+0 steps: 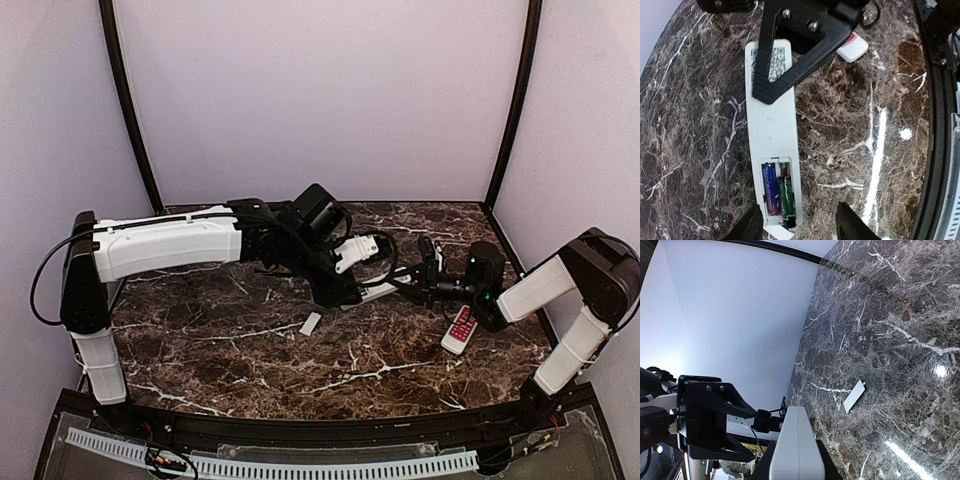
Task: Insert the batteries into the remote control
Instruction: Load the battery into the battery compartment, then press the battery in the battery compartment.
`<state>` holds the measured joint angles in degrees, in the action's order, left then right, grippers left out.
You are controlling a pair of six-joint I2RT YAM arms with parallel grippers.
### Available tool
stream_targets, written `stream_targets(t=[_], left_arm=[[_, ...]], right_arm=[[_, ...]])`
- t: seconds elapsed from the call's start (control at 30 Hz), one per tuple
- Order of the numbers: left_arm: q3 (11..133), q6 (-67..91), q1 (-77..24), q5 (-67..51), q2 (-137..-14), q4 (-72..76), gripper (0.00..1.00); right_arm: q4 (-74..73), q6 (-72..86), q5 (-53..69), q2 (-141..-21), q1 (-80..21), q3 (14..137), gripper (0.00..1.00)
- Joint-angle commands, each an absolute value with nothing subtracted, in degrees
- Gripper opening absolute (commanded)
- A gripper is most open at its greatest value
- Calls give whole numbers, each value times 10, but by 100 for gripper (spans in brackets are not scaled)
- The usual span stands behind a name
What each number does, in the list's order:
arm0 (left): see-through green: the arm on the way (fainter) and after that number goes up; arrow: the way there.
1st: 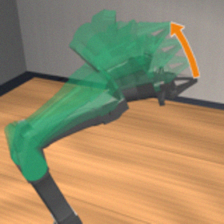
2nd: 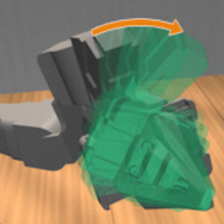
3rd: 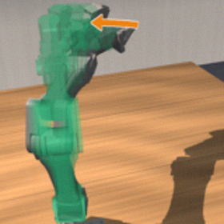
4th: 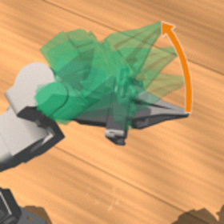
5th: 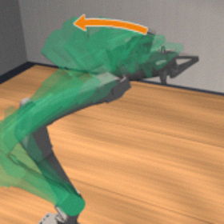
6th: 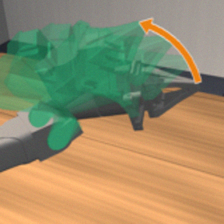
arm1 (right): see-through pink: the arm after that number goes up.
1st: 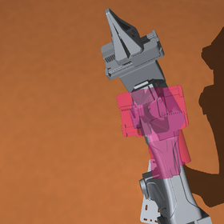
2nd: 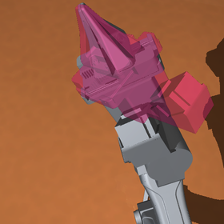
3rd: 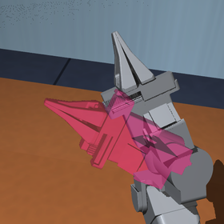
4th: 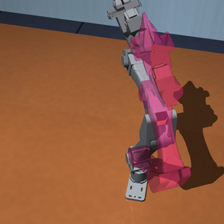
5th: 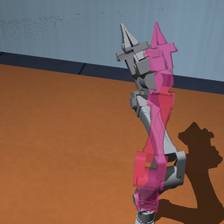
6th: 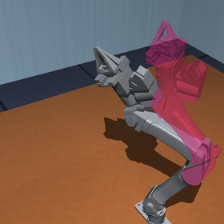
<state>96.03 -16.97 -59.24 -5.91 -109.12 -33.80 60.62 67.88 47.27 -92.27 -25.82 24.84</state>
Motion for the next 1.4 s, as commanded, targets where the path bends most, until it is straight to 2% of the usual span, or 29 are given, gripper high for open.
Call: stream_targets(t=[0.0,0.17,0.2,0.27,0.4,0.57,0.73,0.93,1.37], left_arm=[[930,-144,-574,-116,-1028,-305,50],[824,-173,-531,-205,-947,-238,42],[804,-206,-528,-216,-934,-210,39],[716,-274,-527,-234,-890,-169,37],[634,-368,-527,-253,-824,-108,35],[631,-444,-538,-293,-818,-139,36],[642,-485,-579,-267,-831,-161,34],[660,-506,-598,-255,-844,-166,25],[690,-524,-614,-235,-888,-177,22]], right_arm=[[642,683,473,-920,-261,250,0],[644,685,498,-919,-258,251,0],[645,687,507,-919,-256,253,0],[638,686,527,-917,-255,257,0],[574,664,567,-898,-256,266,0],[451,600,613,-868,-256,299,0],[384,568,649,-861,-257,328,0],[380,572,673,-872,-261,340,0],[391,580,686,-883,-276,345,0]])
